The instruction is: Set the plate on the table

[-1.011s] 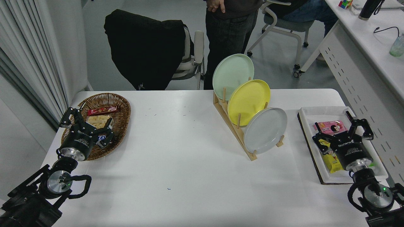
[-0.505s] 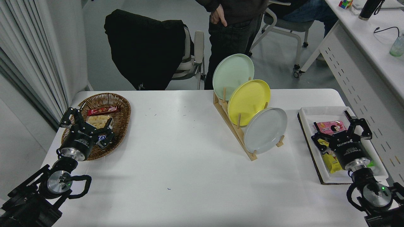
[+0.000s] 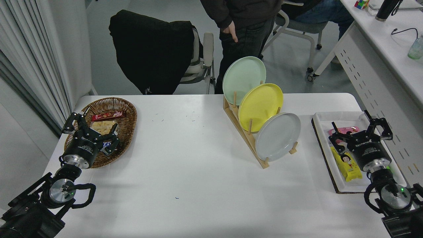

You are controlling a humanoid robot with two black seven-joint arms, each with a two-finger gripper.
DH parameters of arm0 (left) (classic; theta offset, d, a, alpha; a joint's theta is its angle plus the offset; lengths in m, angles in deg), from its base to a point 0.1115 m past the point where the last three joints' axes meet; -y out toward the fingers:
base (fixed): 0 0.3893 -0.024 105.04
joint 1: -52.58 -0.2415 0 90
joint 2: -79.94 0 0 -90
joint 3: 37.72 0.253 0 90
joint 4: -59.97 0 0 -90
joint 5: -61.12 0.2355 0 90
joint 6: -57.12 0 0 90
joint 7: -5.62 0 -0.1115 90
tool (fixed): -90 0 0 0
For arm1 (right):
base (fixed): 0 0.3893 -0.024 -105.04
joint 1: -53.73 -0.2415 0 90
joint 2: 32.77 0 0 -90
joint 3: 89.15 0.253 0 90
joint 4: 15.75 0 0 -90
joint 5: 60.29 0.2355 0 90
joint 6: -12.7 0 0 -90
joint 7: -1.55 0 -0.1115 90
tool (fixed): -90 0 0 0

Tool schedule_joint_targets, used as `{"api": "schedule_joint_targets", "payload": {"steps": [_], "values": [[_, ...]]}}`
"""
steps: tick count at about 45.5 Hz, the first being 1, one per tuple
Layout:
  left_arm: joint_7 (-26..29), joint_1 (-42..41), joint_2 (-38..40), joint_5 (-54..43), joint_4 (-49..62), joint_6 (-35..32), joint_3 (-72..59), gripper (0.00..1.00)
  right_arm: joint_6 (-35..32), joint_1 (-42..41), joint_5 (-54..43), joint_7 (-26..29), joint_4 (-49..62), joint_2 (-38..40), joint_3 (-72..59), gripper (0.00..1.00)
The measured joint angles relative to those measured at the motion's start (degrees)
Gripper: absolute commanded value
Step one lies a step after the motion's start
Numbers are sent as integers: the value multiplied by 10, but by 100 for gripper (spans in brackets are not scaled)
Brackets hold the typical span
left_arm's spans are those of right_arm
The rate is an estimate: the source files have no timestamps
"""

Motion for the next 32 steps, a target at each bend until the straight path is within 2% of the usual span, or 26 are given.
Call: {"api": "schedule_joint_targets", "payload": {"steps": [32], "values": [[0, 0, 0, 0, 0, 0, 0, 98, -4, -10, -1, 0, 24, 12, -3, 100]]}}
